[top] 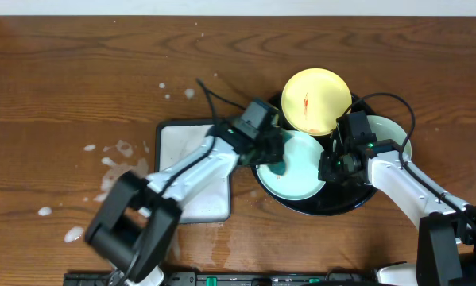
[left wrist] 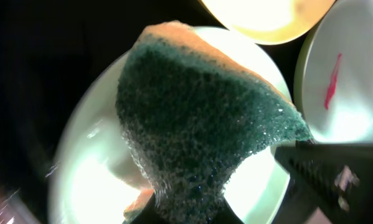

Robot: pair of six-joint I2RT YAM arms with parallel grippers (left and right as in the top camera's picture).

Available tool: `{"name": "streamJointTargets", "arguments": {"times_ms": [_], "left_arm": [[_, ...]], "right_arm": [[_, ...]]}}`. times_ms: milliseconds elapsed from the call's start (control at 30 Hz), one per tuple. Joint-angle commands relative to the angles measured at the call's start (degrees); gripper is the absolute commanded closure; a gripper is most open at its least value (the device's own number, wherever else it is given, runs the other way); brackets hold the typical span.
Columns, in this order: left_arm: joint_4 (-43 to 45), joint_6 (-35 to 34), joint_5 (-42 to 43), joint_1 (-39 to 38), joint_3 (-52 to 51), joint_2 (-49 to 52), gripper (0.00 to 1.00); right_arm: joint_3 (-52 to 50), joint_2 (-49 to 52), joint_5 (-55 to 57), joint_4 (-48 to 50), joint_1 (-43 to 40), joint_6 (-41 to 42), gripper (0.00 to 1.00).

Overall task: Clean dirty plates on tray and stack at the side
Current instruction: 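Carry the sponge with left gripper over to the held green plate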

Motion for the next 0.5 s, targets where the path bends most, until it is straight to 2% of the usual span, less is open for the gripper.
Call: {"name": "streamJointTargets", "arguments": {"times_ms": [0,100,200,467], "left_arm": [[4.6,-1.6,-0.4,-2.8,2.0,4.0,0.92],[6.6,-1.6,-0.4,-4.3,2.0,7.5,0.92],[4.2,-1.6,-1.5,-4.5,2.0,10.0,0.92],[-13.8,0.3,-22.3,-3.1,3.0,10.9,0.92]], "right_arm": [[0.0,0.0,-0.5,-0.4,0.9,-0.1,0.99],[0.0,0.0,-0.4,-0.5,0.9,-0.1,0.99],[0.0,0.0,-0.4,-0.5,0.9,-0.1,0.99],[0.0,0.0,0.0,-0.5,0.9,-0.1,0.99]]}}
